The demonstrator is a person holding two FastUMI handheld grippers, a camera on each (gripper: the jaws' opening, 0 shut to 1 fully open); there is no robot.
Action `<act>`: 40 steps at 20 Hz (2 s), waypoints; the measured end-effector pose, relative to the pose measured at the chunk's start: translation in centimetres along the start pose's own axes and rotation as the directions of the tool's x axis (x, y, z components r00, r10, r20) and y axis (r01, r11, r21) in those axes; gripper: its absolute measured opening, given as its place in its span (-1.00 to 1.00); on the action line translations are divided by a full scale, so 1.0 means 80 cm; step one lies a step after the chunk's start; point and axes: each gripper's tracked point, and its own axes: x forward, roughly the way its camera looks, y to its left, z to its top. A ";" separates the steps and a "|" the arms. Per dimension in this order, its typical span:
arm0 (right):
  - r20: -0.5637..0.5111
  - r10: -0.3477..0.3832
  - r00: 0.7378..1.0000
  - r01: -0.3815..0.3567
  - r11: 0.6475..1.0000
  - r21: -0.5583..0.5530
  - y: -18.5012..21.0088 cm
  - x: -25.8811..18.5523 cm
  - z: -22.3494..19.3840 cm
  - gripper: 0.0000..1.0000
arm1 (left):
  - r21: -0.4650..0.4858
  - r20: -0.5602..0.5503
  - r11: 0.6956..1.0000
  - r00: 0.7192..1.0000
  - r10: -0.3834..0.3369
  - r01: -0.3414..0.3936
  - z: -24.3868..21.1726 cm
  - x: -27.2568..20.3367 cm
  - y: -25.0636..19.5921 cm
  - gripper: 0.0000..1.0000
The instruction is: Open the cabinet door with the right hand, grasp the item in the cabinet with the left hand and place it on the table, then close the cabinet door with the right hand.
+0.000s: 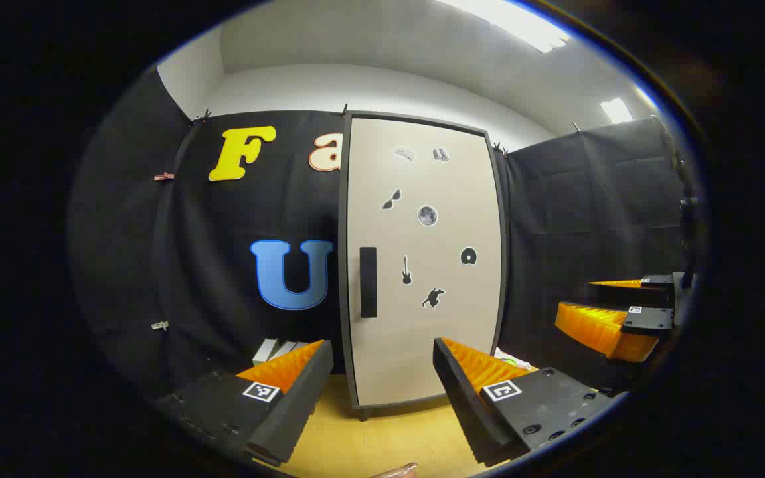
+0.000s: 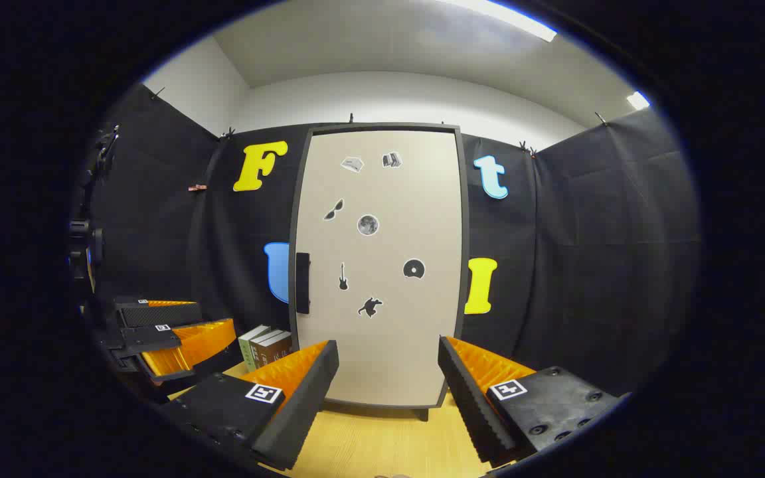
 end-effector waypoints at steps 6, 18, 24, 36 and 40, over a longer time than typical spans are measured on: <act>-0.009 0.007 1.000 -0.007 1.000 0.001 0.000 -0.002 -0.001 0.94 | 0.016 0.024 1.000 1.000 -0.015 0.015 0.005 0.000 -0.001 0.90; -0.016 0.028 0.999 -0.028 1.000 -0.006 0.007 -0.003 -0.014 0.94 | 0.049 -0.009 0.998 1.000 -0.027 0.028 -0.003 0.001 -0.003 0.90; -0.014 0.053 0.998 -0.053 0.998 0.024 0.017 -0.004 -0.015 0.94 | 0.038 -0.019 0.999 1.000 -0.016 0.016 -0.002 -0.001 -0.002 0.88; 0.016 0.006 1.000 -0.006 1.000 -0.013 0.018 0.001 -0.002 0.94 | 0.022 -0.031 1.000 0.999 -0.006 0.007 -0.012 -0.008 0.005 0.88; 0.001 0.019 1.000 -0.019 1.000 0.005 0.035 -0.001 -0.002 0.94 | 0.027 -0.022 1.000 1.000 -0.010 0.010 -0.011 -0.010 0.009 0.88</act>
